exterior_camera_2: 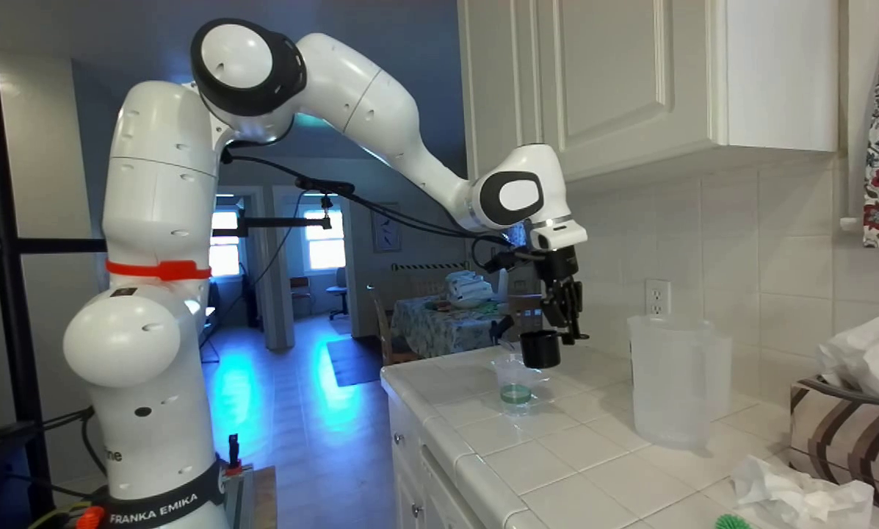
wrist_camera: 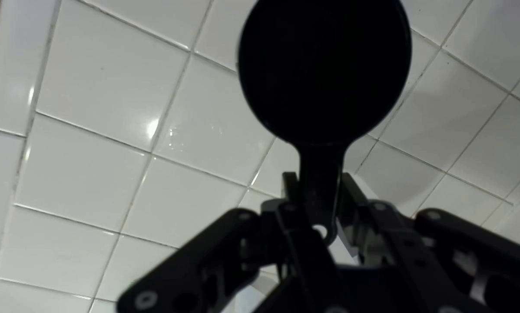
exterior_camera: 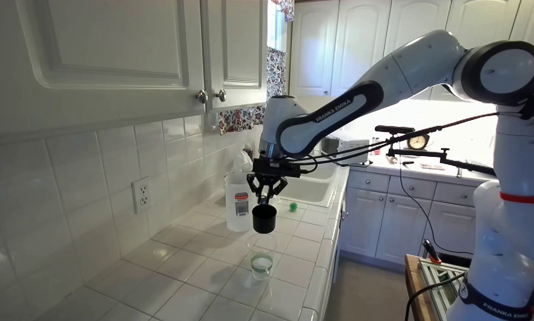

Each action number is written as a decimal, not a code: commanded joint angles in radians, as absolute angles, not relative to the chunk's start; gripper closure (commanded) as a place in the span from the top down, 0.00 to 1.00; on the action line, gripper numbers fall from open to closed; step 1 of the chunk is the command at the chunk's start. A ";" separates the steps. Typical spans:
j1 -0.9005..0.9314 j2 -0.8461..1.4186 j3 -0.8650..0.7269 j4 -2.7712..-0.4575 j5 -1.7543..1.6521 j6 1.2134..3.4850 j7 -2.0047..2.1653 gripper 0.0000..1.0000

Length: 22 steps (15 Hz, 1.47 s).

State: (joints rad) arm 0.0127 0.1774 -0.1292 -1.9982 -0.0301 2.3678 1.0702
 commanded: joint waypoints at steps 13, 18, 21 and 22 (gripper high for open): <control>0.017 0.168 -0.132 -1.996 -0.159 2.364 1.114 0.06; 0.029 0.176 -0.124 -1.977 -0.230 2.359 1.141 0.06; 0.044 0.176 -0.118 -1.972 -0.270 2.354 1.160 0.06; 0.049 0.175 -0.116 -1.971 -0.283 2.352 1.166 0.06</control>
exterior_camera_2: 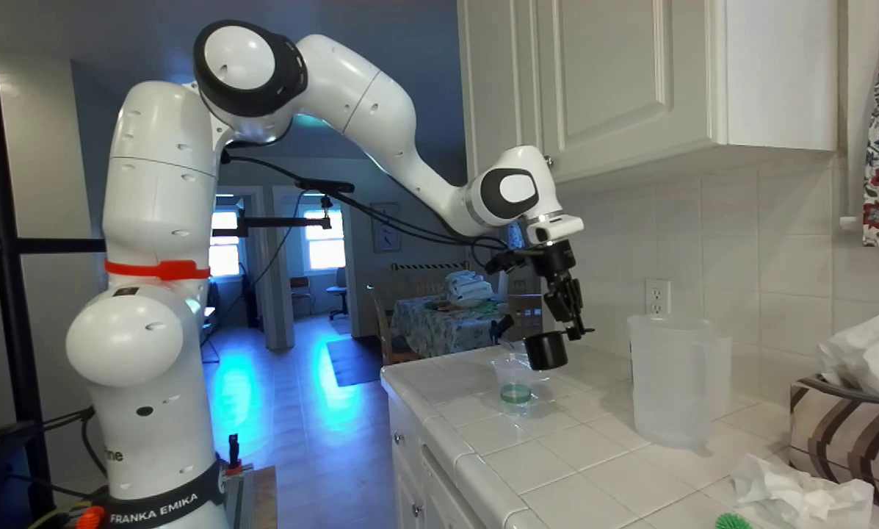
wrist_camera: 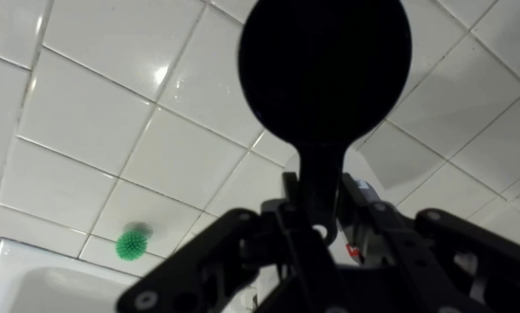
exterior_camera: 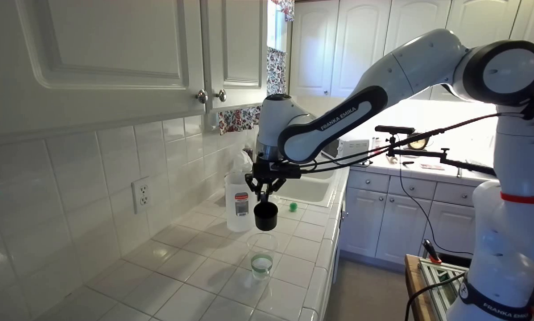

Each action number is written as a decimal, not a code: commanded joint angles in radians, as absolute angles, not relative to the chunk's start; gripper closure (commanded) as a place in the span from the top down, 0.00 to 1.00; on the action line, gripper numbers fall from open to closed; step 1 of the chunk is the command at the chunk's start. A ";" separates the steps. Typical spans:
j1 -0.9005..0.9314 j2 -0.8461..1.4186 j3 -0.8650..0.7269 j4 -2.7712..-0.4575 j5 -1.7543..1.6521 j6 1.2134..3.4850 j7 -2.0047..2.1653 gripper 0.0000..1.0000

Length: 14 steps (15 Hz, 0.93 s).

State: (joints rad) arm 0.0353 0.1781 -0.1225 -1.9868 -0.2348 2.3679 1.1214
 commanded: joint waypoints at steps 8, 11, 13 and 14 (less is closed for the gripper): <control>0.081 0.167 -0.105 -1.970 -0.416 2.337 1.243 0.06; 0.090 0.166 -0.101 -1.966 -0.457 2.324 1.261 0.06; 0.095 0.166 -0.097 -1.963 -0.481 2.315 1.269 0.06; 0.098 0.165 -0.094 -1.963 -0.495 2.309 1.276 0.06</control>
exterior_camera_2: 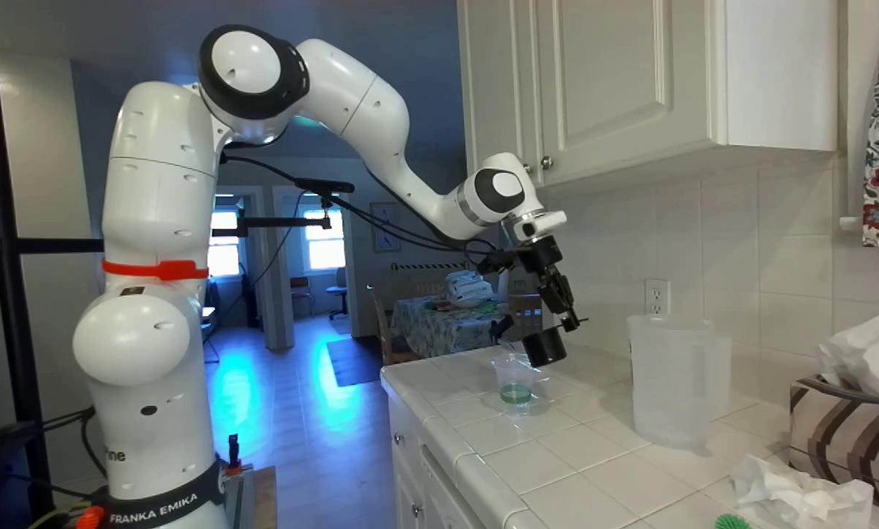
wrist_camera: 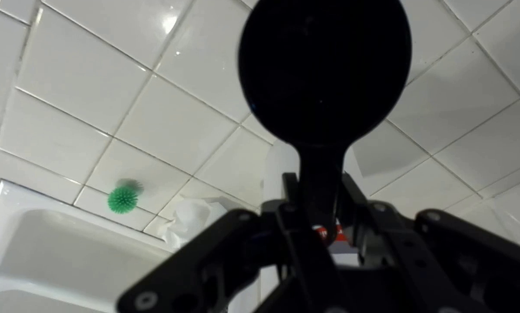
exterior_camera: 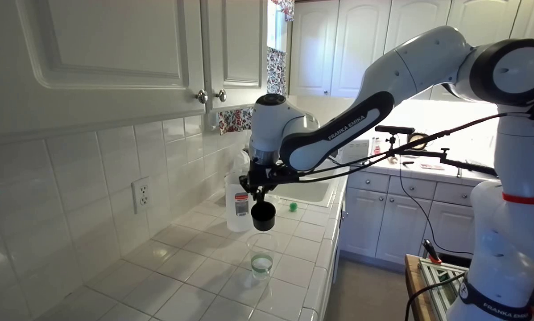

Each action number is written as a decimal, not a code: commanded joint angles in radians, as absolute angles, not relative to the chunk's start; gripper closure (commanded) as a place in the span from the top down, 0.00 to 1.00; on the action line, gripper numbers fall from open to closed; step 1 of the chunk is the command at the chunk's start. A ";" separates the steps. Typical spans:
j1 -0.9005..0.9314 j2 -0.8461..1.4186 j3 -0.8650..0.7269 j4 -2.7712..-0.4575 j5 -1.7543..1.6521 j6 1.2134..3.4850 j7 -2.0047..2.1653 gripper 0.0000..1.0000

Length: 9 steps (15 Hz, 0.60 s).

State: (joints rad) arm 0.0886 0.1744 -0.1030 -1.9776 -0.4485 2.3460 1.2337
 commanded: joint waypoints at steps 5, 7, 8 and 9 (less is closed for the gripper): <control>0.109 0.156 -0.081 -1.965 -0.582 2.279 1.313 0.06; 0.112 0.155 -0.074 -1.966 -0.616 2.268 1.332 0.06; 0.113 0.154 -0.071 -1.966 -0.631 2.263 1.339 0.06; 0.113 0.155 -0.067 -1.967 -0.642 2.261 1.343 0.06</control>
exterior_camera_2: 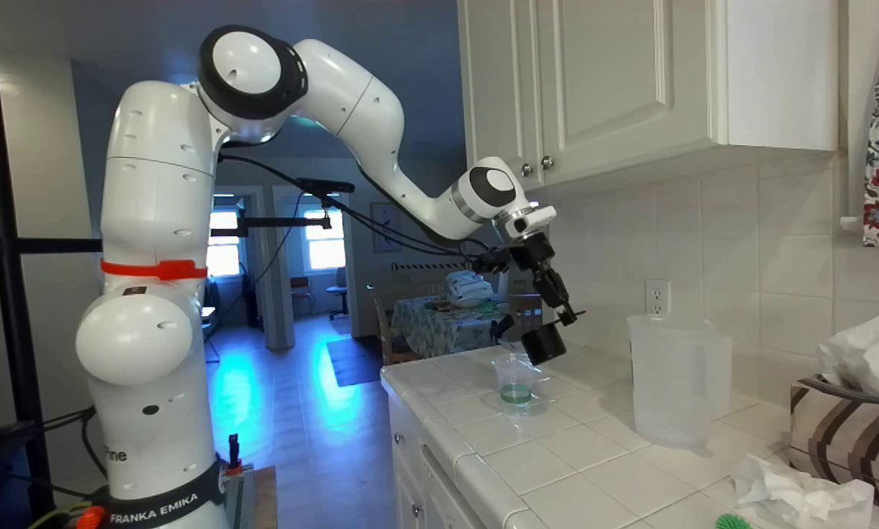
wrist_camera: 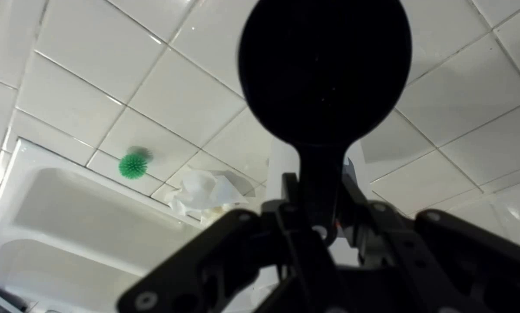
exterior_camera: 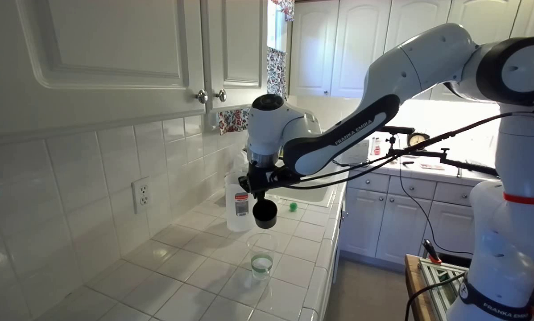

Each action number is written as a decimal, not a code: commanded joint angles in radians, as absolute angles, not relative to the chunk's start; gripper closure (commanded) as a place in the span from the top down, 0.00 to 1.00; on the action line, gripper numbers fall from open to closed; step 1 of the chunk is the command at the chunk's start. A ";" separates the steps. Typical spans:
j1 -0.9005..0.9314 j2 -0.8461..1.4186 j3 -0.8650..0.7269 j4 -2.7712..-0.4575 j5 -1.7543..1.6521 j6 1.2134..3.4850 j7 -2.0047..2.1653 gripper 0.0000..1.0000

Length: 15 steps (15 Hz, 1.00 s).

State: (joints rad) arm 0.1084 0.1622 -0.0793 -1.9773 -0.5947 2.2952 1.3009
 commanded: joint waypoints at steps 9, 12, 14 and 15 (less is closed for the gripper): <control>0.117 0.155 -0.032 -1.970 -0.726 2.234 1.369 0.06; 0.118 0.153 -0.025 -1.971 -0.769 2.229 1.390 0.06; 0.121 0.153 -0.022 -1.972 -0.797 2.225 1.404 0.06; 0.122 0.154 -0.019 -1.973 -0.812 2.224 1.411 0.06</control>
State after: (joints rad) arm 0.1151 0.1619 -0.0293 -1.9773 -0.7638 2.2539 1.3672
